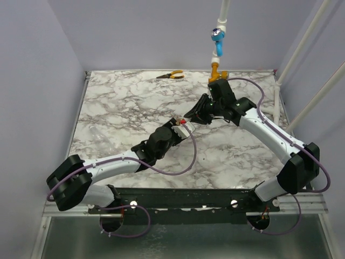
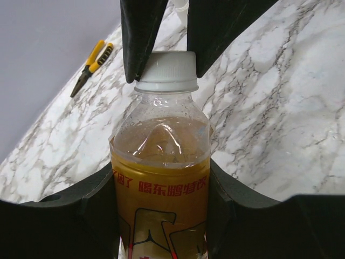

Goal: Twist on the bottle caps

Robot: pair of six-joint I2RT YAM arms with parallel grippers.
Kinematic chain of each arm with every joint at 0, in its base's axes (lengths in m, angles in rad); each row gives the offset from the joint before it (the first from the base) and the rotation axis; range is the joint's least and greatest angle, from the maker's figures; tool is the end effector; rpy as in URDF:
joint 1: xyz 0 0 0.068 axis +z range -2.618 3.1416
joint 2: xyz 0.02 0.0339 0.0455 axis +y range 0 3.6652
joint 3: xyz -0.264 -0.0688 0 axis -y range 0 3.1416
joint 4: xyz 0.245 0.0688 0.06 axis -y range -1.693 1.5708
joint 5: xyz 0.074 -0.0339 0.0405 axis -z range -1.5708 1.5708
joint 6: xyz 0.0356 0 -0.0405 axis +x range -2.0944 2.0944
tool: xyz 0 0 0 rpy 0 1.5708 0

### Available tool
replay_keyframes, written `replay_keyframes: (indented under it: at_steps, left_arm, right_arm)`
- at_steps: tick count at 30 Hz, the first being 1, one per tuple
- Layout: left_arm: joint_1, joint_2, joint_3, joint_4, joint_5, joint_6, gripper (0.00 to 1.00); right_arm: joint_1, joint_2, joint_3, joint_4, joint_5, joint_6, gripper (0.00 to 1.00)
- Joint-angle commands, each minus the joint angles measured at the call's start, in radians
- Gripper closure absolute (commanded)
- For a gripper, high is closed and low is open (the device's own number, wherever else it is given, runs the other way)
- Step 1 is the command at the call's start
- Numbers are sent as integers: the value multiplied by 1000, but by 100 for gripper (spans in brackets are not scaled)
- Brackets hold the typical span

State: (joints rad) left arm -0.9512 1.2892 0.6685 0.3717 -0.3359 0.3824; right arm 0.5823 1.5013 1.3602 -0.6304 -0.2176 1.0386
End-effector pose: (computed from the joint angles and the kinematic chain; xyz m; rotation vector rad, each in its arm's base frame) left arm 0.1751 -0.2253 0.2469 0.9223 1.5536 -0.0993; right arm 0.2719 0.1883 0.3260 0.4654 2.5283 0.9793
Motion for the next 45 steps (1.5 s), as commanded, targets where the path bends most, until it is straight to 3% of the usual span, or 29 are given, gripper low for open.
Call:
replay_keyframes:
  at_steps: [1,2,4,6,10,14,23,25,28,30,31,38,45]
  left_arm:
    - [-17,22,12,323,-26,141,74]
    - [-8,29,19,318,-18,115,73]
    - [32,31,50,232,52,13,73]
    - [97,44,101,113,130,-132,73]
    - [240,112,185,16,266,-426,68]
    - [331,295,356,-138,312,-640,67]
    - [361,720,688,-271,275,-1057,61]
    - [357,787,753,-293,271,-1093,60]
    - [350,877,846,-353,243,-1111,49]
    - [351,919,894,-402,232,-1122,29]
    - [351,935,907,-412,230,-1126,4]
    - [350,942,922,-431,227,-1109,1]
    - [351,853,980,-502,213,-1000,1]
  right_arm:
    - [7,33,15,-38,41,78,84]
    - [0,33,43,-50,52,45,70]
    - [-7,1,95,-99,157,-32,25]
    - [-23,-80,95,-101,270,-100,2]
    - [-59,-257,19,-104,402,-140,0]
    - [-61,-389,-99,-111,438,-136,0]
    - [-61,-571,-276,-117,434,-127,0]
    - [-61,-583,-283,-127,430,-130,0]
    - [-61,-592,-292,-134,423,-136,0]
    - [-61,-598,-298,-146,428,-134,0]
    - [-61,-604,-306,-146,428,-131,0]
    - [-61,-618,-311,-146,437,-141,0]
    - [-61,-600,-320,-136,439,-165,0]
